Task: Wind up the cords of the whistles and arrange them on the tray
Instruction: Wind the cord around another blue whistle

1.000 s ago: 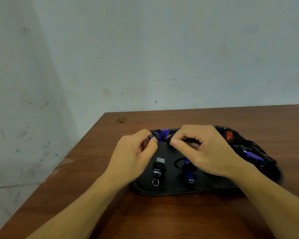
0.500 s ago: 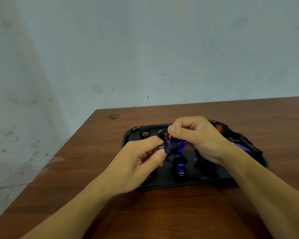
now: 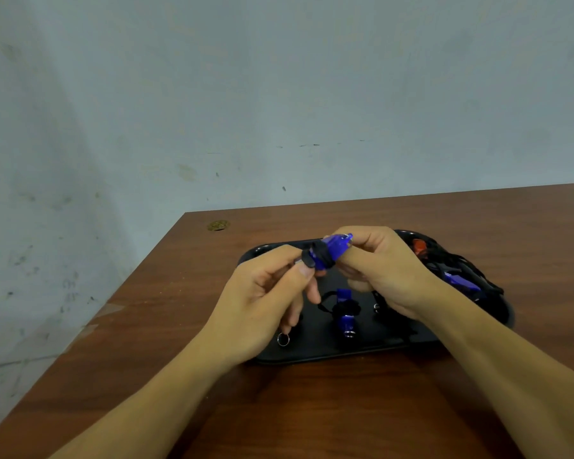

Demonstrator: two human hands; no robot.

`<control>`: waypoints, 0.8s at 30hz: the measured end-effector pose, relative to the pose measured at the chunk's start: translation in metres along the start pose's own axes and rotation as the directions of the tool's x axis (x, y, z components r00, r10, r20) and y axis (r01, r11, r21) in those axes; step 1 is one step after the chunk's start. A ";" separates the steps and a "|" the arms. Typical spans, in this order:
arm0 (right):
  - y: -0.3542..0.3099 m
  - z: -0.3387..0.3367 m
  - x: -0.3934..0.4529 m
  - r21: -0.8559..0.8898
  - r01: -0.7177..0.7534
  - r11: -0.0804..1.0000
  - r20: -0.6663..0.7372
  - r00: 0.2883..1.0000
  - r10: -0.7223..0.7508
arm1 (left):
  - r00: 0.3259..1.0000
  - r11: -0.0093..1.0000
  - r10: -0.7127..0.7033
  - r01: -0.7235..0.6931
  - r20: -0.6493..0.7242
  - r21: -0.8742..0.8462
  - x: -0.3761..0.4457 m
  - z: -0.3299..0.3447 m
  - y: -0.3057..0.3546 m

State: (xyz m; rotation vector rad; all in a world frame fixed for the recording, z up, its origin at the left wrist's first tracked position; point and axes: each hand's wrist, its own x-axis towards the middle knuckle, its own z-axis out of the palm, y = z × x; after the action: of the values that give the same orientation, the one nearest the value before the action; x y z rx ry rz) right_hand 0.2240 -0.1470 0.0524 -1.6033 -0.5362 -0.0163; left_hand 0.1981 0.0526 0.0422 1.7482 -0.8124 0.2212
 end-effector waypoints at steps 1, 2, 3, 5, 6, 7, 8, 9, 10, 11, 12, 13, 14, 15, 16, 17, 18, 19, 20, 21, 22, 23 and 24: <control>-0.001 0.001 0.000 -0.058 0.043 0.997 -0.023 0.999 -0.044 | 0.999 1.000 -0.006 0.005 -0.033 -0.009 0.001 -0.001 -0.001; -0.002 0.001 -0.001 -0.133 0.093 0.987 -0.039 0.994 -0.099 | 0.998 1.000 -0.009 0.008 -0.063 -0.011 0.003 -0.002 -0.002; -0.004 0.003 -0.001 -0.207 0.146 0.967 -0.043 0.986 -0.158 | 0.996 1.000 -0.009 0.009 -0.089 -0.007 0.003 -0.004 -0.002; -0.003 0.006 -0.002 -0.351 0.226 0.909 -0.018 0.969 -0.248 | 0.991 1.000 -0.014 0.016 -0.136 0.012 0.004 -0.005 -0.003; -0.002 0.006 -0.003 -0.418 0.247 0.874 -0.001 0.962 -0.273 | 0.986 0.999 -0.022 0.027 -0.162 0.034 0.004 -0.005 -0.003; -0.001 0.005 -0.004 -0.469 0.258 0.845 0.007 0.958 -0.288 | 0.981 0.997 -0.035 0.046 -0.191 0.057 0.005 -0.005 -0.003; 0.000 0.004 -0.004 -0.513 0.269 0.815 0.012 0.952 -0.306 | 0.974 0.994 -0.052 0.071 -0.221 0.079 0.006 -0.006 -0.003; 0.000 0.003 -0.005 -0.544 0.281 0.791 0.015 0.946 -0.325 | 0.967 0.990 -0.070 0.097 -0.247 0.100 0.006 -0.008 -0.004; 0.000 0.002 -0.005 -0.563 0.297 0.771 0.020 0.938 -0.346 | 0.961 0.984 -0.081 0.120 -0.265 0.134 0.006 -0.009 -0.005; -0.001 0.001 -0.005 -0.572 0.312 0.759 0.024 0.931 -0.364 | 0.958 0.973 -0.081 0.135 -0.274 0.186 0.006 -0.011 -0.006; -0.003 0.001 -0.006 -0.575 0.327 0.750 0.026 0.924 -0.382 | 0.960 0.956 -0.069 0.141 -0.270 0.256 0.005 -0.013 -0.007; -0.004 0.001 -0.006 -0.571 0.340 0.747 0.024 0.917 -0.399 | 0.966 0.938 -0.054 0.137 -0.253 0.320 0.004 -0.014 -0.007; -0.006 0.001 -0.006 -0.562 0.351 0.750 0.017 0.911 -0.413 | 0.973 0.923 -0.041 0.123 -0.226 0.364 0.002 -0.013 -0.006; -0.007 0.001 -0.005 -0.551 0.354 0.756 0.009 0.908 -0.419 | 0.982 0.917 -0.031 0.103 -0.188 0.386 0.001 -0.012 -0.005; -0.007 0.001 -0.005 -0.544 0.353 0.761 0.002 0.908 -0.419 | 0.989 0.915 -0.026 0.082 -0.144 0.396 0.000 -0.011 -0.004; -0.008 0.001 -0.005 -0.535 0.347 0.770 -0.003 0.911 -0.412 | 0.995 0.911 -0.022 0.061 -0.099 0.408 0.000 -0.010 -0.002; -0.009 0.001 -0.005 -0.517 0.340 0.786 -0.008 0.916 -0.401 | 0.998 0.906 -0.017 0.038 -0.054 0.422 -0.001 -0.009 0.000; -0.011 0.001 -0.005 -0.493 0.329 0.806 -0.016 0.922 -0.386 | 1.000 0.902 -0.015 0.016 -0.006 0.432 -0.002 -0.008 0.002; -0.012 0.001 -0.005 -0.466 0.323 0.823 -0.020 0.927 -0.375 | 0.999 0.904 -0.015 -0.005 0.044 0.428 -0.003 -0.007 0.003; -0.012 0.001 -0.005 -0.432 0.317 0.844 -0.023 0.932 -0.362 | 0.996 0.912 -0.017 -0.022 0.092 0.410 -0.004 -0.005 0.005; -0.012 0.000 -0.004 -0.390 0.309 0.867 -0.026 0.938 -0.345 | 0.991 0.923 -0.017 -0.037 0.135 0.384 -0.006 -0.004 0.007; -0.011 -0.001 -0.003 -0.341 0.297 0.892 -0.025 0.946 -0.324 | 0.986 0.935 -0.012 -0.048 0.166 0.352 -0.007 -0.002 0.009; -0.010 -0.001 -0.002 -0.288 0.289 0.913 -0.016 0.952 -0.307 | 0.984 0.948 -0.002 -0.055 0.180 0.313 -0.008 0.000 0.011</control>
State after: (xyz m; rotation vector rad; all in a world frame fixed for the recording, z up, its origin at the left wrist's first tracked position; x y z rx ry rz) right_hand 0.2191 -0.1487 0.0615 -1.7769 -0.7536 -0.3870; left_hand 0.1854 0.0547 0.0470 2.0830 -0.9714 0.2248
